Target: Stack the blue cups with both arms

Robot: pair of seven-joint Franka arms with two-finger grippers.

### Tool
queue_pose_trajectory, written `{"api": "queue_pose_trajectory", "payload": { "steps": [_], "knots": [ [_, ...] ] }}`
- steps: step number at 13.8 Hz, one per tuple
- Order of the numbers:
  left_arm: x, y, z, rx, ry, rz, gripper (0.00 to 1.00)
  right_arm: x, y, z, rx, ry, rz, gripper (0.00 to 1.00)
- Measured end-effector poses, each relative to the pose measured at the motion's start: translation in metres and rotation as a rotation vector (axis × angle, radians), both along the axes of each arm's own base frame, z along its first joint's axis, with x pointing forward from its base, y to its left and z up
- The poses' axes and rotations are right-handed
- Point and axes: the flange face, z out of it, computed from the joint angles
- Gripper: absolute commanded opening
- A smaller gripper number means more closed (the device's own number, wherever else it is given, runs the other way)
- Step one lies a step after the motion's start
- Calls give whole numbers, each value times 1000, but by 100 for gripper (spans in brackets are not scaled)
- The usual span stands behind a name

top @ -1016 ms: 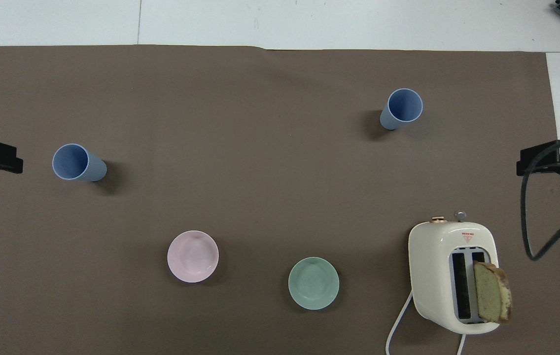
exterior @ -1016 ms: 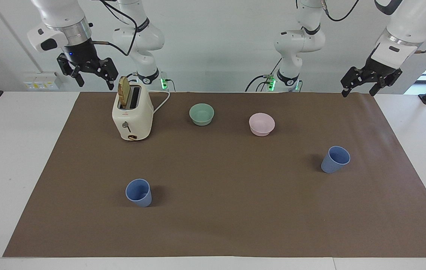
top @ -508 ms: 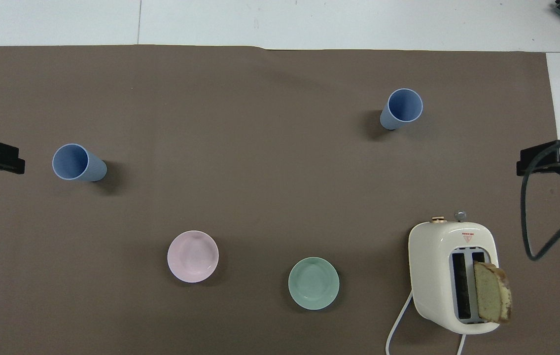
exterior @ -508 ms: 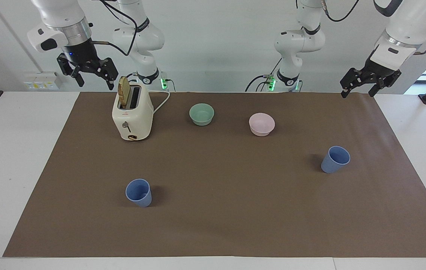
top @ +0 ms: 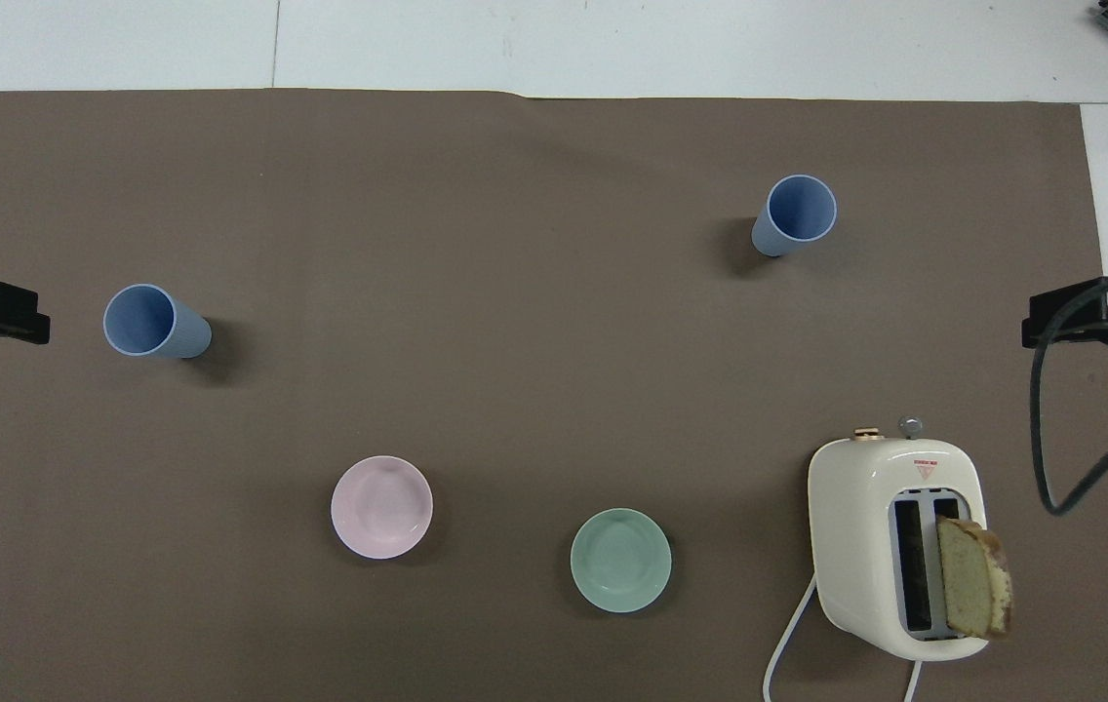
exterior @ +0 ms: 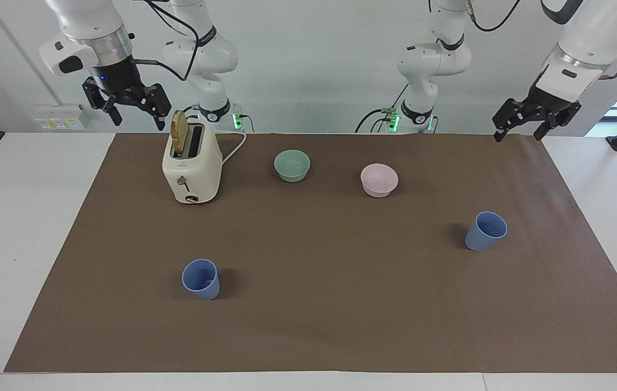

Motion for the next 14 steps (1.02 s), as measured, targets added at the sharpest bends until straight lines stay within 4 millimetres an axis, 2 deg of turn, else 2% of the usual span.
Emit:
{"api": "queue_pose_trajectory", "payload": {
  "steps": [3,5,9,11,14],
  "knots": [
    [7,3,-17,-1,-12,8,100,0,0,0,0,0,0,100],
    [14,15,-38,-1,-22,33,100,0,0,0,0,0,0,100],
    [36,66,-99,-2,-46,124,100,0,0,0,0,0,0,100],
    [51,88,-136,-3,-38,187,100,0,0,0,0,0,0,100],
    [68,103,-189,-10,-9,266,100,0,0,0,0,0,0,100]
  ]
}}
